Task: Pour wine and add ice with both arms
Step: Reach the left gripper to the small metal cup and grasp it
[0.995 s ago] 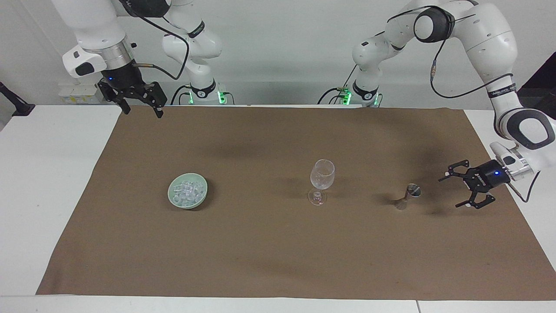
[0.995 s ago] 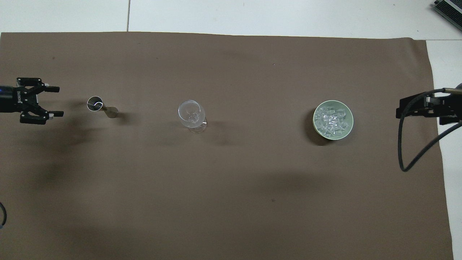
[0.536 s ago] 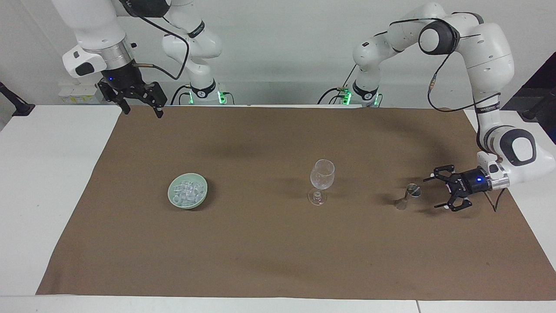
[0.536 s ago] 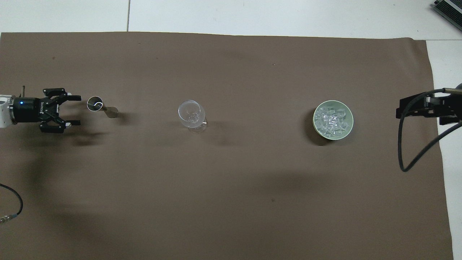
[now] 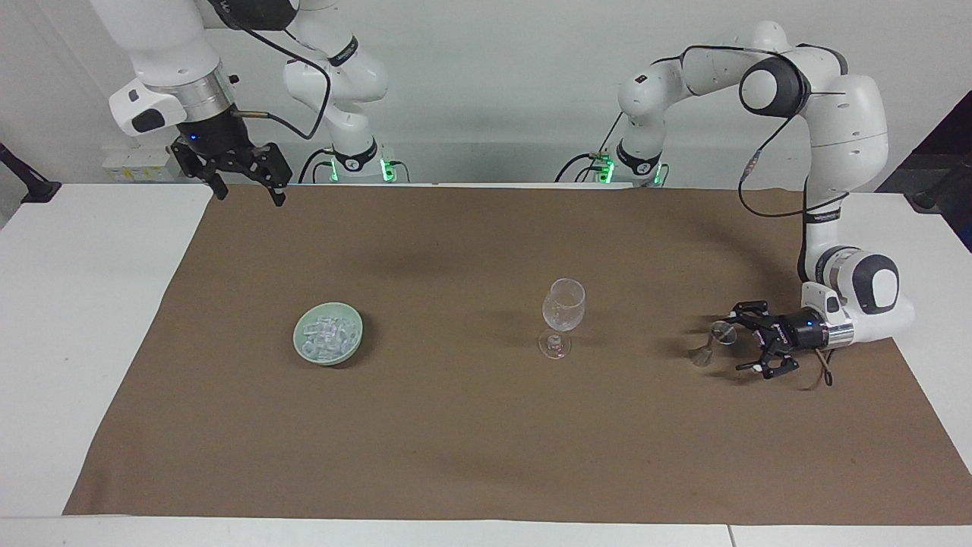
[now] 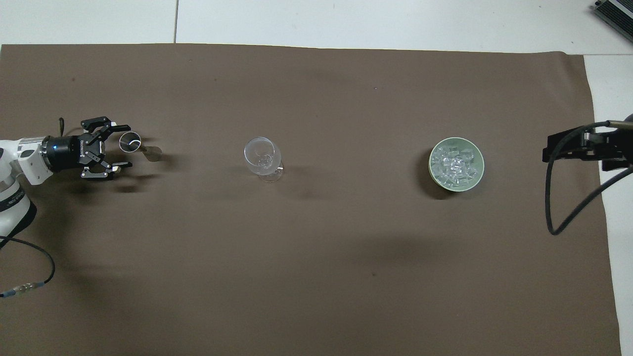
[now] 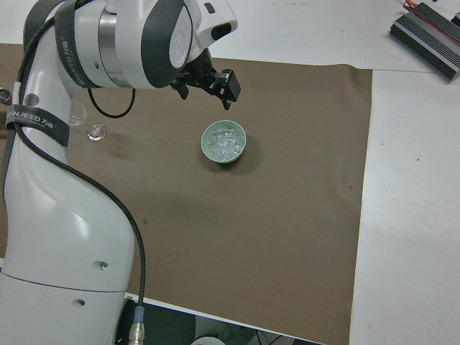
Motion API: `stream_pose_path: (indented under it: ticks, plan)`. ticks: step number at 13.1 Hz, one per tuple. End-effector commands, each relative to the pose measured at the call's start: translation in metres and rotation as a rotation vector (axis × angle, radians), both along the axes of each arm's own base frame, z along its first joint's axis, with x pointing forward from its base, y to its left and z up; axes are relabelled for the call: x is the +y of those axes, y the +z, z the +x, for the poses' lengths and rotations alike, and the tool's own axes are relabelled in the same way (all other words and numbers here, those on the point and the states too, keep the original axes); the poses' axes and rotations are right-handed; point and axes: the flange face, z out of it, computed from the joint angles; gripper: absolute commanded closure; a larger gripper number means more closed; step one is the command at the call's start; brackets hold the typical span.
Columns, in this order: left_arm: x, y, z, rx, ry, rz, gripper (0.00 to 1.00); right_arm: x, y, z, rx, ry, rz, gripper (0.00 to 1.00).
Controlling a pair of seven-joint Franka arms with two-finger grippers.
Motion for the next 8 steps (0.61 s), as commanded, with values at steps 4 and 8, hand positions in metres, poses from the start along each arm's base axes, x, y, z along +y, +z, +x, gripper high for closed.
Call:
stream_pose_path:
  ticks: [4, 8]
  plan:
    - [-0.015, -0.027, -0.005, -0.018, 0.028, -0.107, 0.00, -0.001, -0.001, 0.001, -0.008, -0.014, 0.021, 0.00]
    - [-0.024, -0.027, -0.003, -0.020, 0.014, -0.122, 0.07, -0.001, -0.001, 0.001, -0.006, -0.014, 0.021, 0.00]
